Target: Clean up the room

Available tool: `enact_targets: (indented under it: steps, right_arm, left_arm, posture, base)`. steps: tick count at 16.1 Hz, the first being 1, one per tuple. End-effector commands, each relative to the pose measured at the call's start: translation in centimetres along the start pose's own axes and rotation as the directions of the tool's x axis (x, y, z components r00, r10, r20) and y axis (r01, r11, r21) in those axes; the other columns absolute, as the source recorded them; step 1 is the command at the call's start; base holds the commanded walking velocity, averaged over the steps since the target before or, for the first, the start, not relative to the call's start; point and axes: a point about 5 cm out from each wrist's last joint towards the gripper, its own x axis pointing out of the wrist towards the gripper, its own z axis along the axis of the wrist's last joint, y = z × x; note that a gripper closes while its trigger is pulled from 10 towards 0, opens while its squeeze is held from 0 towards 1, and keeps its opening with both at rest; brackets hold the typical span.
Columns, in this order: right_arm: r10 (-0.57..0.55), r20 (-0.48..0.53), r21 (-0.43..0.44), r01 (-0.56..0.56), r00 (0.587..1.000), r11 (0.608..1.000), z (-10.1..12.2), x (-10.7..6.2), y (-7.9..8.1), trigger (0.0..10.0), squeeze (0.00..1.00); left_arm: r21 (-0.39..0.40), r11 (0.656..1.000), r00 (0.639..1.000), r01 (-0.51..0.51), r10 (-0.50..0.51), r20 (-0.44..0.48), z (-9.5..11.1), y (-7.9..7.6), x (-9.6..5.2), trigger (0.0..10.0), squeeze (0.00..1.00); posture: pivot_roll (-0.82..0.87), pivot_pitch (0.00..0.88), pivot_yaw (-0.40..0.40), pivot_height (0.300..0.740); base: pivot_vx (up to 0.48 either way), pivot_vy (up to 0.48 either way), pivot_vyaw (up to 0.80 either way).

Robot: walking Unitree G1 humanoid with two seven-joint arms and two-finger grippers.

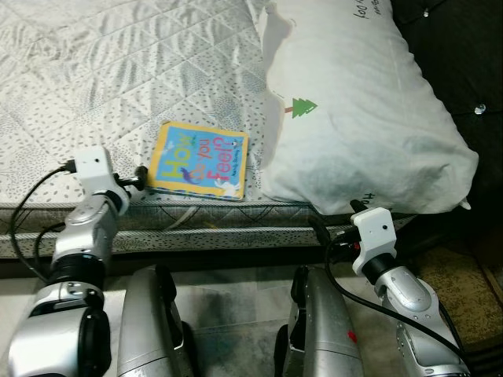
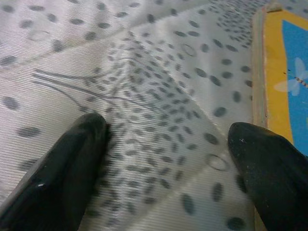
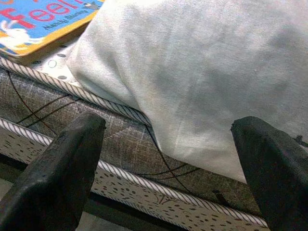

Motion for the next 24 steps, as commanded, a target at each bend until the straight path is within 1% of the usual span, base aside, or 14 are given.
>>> enact_targets:
  steps: [1,4,9,10,16,20,24]
  right_arm:
    - [0.0,-0.008,0.001,0.0,1.0,1.0,-0.1,-0.3,0.0,10.0,0.0]
    - [0.001,-0.01,-0.001,-0.001,1.0,1.0,-0.1,-0.3,0.0,10.0,0.0]
    - [0.003,-0.011,-0.004,-0.003,1.0,1.0,-0.2,-0.3,0.0,10.0,0.0]
    - [0.004,-0.01,-0.004,-0.004,1.0,1.0,-0.1,-0.2,0.1,10.0,0.0]
    - [0.005,-0.006,-0.003,-0.005,1.0,1.0,-0.1,-0.1,0.2,10.0,0.0]
    - [0.005,-0.008,0.0,-0.005,1.0,1.0,-0.1,-0.1,0.3,10.0,0.0]
    - [0.004,-0.007,0.001,-0.004,1.0,1.0,-0.1,-0.1,0.3,10.0,0.0]
  left_arm:
    - [0.006,0.999,0.997,0.053,-0.053,-0.06,-1.3,-1.2,0.1,10.0,0.0]
    - [-0.002,0.997,0.995,0.074,-0.074,-0.073,-1.9,-2.0,0.1,10.0,0.0]
    - [-0.009,0.996,0.993,0.092,-0.092,-0.08,-2.3,-2.6,0.1,10.0,0.0]
    - [-0.015,0.994,0.991,0.105,-0.106,-0.081,-2.3,-3.1,0.1,10.0,0.0]
    - [-0.024,0.988,0.984,0.152,-0.154,-0.088,-2.6,-4.6,0.2,10.0,0.0]
    - [-0.027,0.986,0.982,0.164,-0.166,-0.095,-2.8,-5.1,0.2,10.0,0.0]
    - [-0.021,0.986,0.983,0.163,-0.165,-0.087,-2.7,-4.9,0.0,10.0,0.0]
  posture:
    - [-0.03,0.262,-0.081,0.514]
    - [-0.03,0.26,-0.081,0.514]
    - [-0.03,0.255,-0.082,0.514]
    - [-0.03,0.254,-0.082,0.514]
    - [-0.03,0.253,-0.083,0.514]
    - [-0.03,0.253,-0.082,0.514]
    - [-0.03,0.256,-0.08,0.514]
  base:
    - [0.0,0.0,0.0]
    - [0.0,0.0,0.0]
    - [0.0,0.0,0.0]
    - [0.0,0.0,0.0]
    - [0.0,0.0,0.0]
    - [0.0,0.0,0.0]
    - [0.0,0.0,0.0]
